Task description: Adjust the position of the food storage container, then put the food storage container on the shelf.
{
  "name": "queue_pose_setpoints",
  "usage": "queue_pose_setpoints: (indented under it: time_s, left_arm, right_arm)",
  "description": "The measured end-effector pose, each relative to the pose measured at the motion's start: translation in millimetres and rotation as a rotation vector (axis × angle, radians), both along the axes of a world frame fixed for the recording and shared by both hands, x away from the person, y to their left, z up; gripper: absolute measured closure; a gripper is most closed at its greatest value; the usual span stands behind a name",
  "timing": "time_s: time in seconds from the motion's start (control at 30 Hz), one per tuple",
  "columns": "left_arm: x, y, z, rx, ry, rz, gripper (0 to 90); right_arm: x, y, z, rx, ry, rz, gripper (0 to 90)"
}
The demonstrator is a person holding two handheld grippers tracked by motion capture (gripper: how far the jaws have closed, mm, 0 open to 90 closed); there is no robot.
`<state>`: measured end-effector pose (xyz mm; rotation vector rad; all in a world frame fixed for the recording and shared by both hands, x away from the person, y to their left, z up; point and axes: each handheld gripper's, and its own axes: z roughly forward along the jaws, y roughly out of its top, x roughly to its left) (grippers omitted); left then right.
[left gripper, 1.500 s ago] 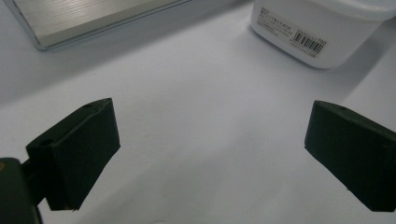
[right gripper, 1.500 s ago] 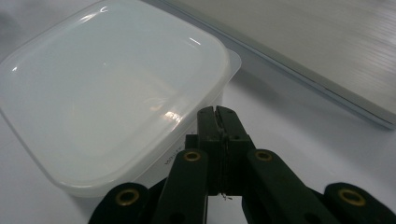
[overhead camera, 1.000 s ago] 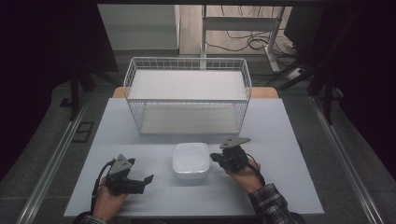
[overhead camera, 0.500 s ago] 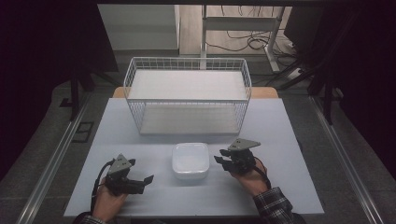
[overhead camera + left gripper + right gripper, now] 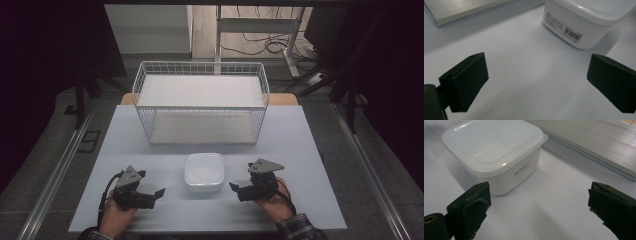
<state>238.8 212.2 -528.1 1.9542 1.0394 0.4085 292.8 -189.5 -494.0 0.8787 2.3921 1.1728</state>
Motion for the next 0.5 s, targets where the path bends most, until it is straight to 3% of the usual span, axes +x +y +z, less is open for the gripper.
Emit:
queue_pose_setpoints:
  time_s: [0.3,0.5]
  left_arm:
    - [0.3,0.6,-0.7,0.001,0.001,0.005,3.1]
    - [0.5,0.2,-0.4,-0.003,0.002,0.004,3.2]
  right_arm:
    - [-3.1,-5.0,-11.0,-0.004,0.03,0.012,0.9]
    - [-2.5,-5.1,-10.4,0.005,0.024,0.013,0.9]
